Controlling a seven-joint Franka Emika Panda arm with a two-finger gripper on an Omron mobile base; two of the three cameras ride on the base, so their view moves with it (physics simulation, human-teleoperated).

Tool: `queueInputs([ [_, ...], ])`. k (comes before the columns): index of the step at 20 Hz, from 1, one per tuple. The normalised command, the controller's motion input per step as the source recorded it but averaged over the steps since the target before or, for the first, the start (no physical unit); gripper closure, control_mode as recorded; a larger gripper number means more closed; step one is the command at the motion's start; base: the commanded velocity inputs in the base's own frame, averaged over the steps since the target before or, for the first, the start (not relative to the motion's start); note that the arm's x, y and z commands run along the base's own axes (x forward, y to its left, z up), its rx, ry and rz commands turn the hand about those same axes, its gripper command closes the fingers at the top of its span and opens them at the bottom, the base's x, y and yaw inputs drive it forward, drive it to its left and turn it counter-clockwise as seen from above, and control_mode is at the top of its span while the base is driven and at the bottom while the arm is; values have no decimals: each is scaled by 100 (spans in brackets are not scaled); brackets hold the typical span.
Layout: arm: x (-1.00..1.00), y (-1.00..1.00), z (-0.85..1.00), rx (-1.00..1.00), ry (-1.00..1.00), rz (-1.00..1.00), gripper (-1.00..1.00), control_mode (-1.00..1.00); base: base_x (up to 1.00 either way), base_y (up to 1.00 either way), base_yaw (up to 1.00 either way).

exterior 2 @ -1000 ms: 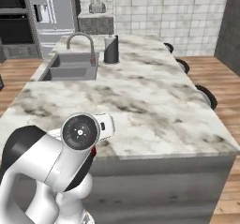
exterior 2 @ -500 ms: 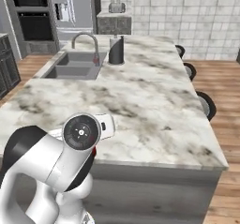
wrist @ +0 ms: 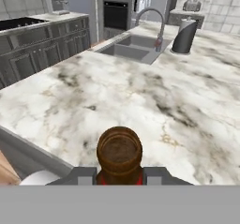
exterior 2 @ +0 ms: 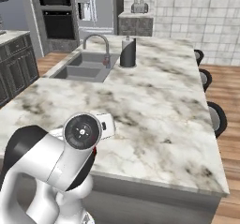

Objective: Move the drinks to the dining counter.

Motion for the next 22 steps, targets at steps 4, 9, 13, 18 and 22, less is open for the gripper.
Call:
queueInputs([
  [4, 0, 0, 0, 0, 0, 0, 100, 100, 68, -33, 32],
  [9, 7, -2, -2, 0, 0, 4, 100, -100, 47, -16, 23],
  [13, 19, -10, -6, 0, -7, 12, 100, -100, 0, 0, 0],
  [18, 30, -20, -22, 0, -1, 0, 100, -100, 0, 0, 0],
  [22, 47, -36, -33, 0, 5, 0, 100, -100, 0, 0, 0],
])
